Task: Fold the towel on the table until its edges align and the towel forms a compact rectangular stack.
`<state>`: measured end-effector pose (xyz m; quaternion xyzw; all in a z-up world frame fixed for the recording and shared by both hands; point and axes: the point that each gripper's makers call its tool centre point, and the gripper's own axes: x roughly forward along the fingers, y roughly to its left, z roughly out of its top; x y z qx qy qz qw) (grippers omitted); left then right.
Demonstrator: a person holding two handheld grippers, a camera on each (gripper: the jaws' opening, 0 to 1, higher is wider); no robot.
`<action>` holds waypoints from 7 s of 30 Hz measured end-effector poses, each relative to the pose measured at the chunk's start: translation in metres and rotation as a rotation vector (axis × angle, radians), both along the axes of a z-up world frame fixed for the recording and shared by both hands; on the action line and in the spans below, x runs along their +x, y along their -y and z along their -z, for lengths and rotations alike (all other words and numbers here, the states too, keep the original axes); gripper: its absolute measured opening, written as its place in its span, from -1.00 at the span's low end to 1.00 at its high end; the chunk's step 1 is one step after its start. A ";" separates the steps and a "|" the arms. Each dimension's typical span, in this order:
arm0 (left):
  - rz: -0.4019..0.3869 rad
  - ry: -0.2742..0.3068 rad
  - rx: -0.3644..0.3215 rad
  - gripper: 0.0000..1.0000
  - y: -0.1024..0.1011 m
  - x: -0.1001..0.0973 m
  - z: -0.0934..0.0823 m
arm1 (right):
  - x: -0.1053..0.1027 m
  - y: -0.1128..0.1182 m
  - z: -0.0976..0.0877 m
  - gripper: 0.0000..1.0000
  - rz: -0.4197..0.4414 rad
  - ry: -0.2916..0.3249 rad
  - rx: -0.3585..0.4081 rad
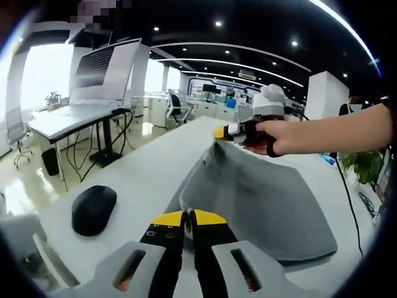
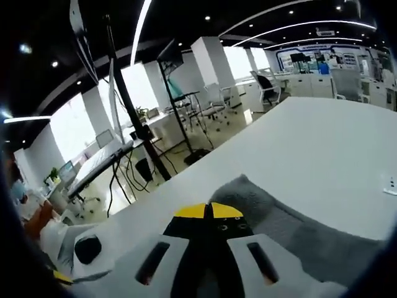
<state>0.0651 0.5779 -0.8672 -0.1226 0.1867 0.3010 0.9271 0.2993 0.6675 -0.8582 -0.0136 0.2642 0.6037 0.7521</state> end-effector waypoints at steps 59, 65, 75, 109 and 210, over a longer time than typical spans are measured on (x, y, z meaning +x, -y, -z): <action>0.224 -0.106 0.051 -0.07 0.066 0.018 -0.027 | 0.025 0.095 -0.019 -0.34 -0.174 0.169 -0.125; 0.261 -0.105 0.092 0.27 0.085 0.025 -0.039 | 0.027 0.117 -0.037 -0.22 -0.155 0.187 -0.110; 0.317 -0.101 0.108 0.58 0.109 0.029 -0.056 | 0.035 0.155 -0.059 0.07 -0.151 0.210 -0.114; 0.660 -0.126 0.107 0.51 0.231 0.099 -0.041 | 0.111 0.290 -0.032 0.02 -0.008 0.207 -0.236; 1.384 -0.217 0.051 -0.94 0.451 0.141 0.027 | 0.169 0.458 0.045 -0.99 0.185 0.111 -0.422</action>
